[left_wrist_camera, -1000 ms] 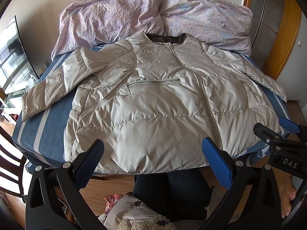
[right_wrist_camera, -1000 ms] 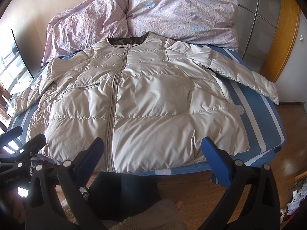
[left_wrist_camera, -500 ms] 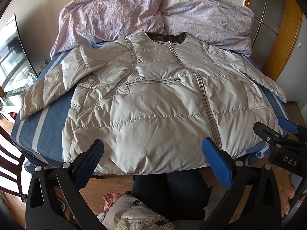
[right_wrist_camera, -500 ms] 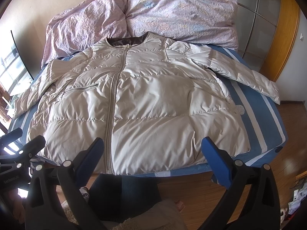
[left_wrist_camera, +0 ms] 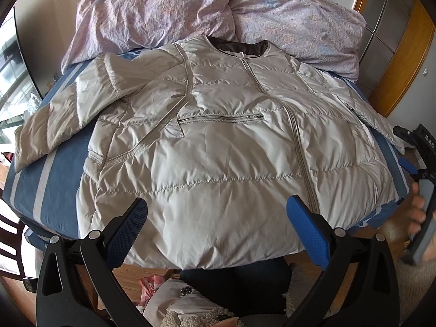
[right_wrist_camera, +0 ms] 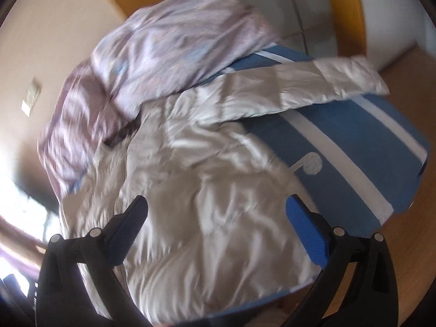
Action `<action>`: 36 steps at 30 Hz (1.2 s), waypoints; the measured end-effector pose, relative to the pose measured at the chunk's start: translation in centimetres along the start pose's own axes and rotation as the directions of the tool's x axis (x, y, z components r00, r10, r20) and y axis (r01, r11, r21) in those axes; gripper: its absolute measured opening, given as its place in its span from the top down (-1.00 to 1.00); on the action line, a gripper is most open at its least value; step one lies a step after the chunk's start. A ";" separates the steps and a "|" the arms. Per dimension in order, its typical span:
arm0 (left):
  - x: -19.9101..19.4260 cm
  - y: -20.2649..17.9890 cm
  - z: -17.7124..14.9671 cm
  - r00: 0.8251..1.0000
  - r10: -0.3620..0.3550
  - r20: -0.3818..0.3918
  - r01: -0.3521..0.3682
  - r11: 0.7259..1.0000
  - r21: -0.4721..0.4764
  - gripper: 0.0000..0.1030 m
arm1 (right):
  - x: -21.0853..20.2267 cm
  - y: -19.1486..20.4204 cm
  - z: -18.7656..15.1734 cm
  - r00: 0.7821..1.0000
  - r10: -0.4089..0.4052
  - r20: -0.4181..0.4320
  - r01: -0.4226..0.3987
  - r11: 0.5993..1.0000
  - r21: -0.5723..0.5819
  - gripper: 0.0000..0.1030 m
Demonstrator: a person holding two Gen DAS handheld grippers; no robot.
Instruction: Fold large clothes
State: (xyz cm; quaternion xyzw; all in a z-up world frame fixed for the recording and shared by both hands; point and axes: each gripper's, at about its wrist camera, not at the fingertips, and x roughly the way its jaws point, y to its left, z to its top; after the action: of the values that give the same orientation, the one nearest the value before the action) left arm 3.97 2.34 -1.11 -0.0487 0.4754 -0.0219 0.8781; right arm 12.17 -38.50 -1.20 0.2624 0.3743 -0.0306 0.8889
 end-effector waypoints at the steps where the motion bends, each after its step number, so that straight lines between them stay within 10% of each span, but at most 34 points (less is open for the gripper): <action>1: 0.4 0.3 0.4 1.000 -0.019 -0.010 0.019 1.000 -0.005 -0.97 | 0.7 -1.5 1.3 1.000 0.007 -0.002 -0.006 0.998 0.065 -0.97; 16: 2.9 4.6 5.1 0.991 -0.132 0.035 0.135 0.984 -0.113 -0.97 | 9.4 -16.2 11.6 0.999 0.014 0.031 -0.031 0.772 0.635 -0.09; 26: 3.1 8.9 6.7 0.988 -0.059 0.146 0.086 0.979 -0.186 -0.97 | 9.6 -16.2 14.2 0.978 -0.195 0.073 0.119 0.810 0.574 0.68; 36: 2.1 13.0 6.2 0.965 -0.027 0.262 0.099 0.959 -0.266 -0.97 | 6.2 -5.4 17.2 0.874 -0.405 0.268 0.348 0.908 0.234 0.84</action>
State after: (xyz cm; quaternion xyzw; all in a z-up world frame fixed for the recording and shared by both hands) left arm 10.22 15.54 -0.82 -0.1886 0.3549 0.0233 0.9154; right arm 26.46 -50.67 2.23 0.2546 0.2695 -0.2780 0.8862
